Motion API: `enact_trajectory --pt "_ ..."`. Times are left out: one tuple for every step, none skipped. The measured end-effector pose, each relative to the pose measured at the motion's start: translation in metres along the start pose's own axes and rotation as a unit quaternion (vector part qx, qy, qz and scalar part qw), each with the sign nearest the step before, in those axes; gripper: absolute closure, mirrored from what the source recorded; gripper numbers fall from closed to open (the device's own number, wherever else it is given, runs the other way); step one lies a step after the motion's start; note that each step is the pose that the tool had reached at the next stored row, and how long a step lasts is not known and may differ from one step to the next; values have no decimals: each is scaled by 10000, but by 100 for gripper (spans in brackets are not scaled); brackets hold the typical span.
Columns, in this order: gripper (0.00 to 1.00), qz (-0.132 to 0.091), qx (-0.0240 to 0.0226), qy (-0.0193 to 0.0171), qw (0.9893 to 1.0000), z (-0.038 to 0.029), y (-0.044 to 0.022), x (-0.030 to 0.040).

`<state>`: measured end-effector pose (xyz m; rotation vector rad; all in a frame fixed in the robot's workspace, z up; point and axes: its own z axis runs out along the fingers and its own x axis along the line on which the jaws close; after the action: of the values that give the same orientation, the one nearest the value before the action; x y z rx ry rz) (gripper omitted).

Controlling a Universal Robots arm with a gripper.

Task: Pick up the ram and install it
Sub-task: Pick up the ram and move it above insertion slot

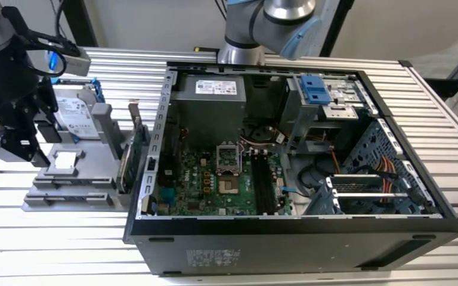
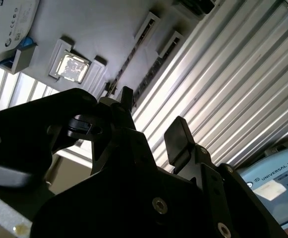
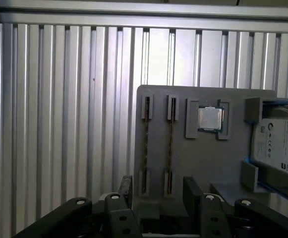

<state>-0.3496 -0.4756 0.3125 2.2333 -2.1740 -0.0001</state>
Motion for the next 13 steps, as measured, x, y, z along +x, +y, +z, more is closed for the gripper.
enact_trajectory --pt "0 1 -1 0 10000 9 0 -3" --pt "0 5 -1 0 10000 16 -1 -5" --pt "0 22 0 0 10000 24 -1 -7" --pt "0 51 -1 -1 10000 32 -1 -10" --pt "0 82 -1 -1 10000 39 -1 -13" --pt "0 111 -2 -2 9999 47 -1 -17" --pt "0 127 -3 -2 9999 54 -2 -21" --pt "0 132 -2 -3 9999 64 -2 -24" --pt "0 133 -2 -2 9999 73 -2 -26" --pt "0 133 -2 -1 9999 82 -2 -29" --pt "0 133 -3 1 9999 90 -3 -33" --pt "0 134 -3 3 9999 99 -3 -36" --pt "0 134 -3 4 9999 109 -3 -40"
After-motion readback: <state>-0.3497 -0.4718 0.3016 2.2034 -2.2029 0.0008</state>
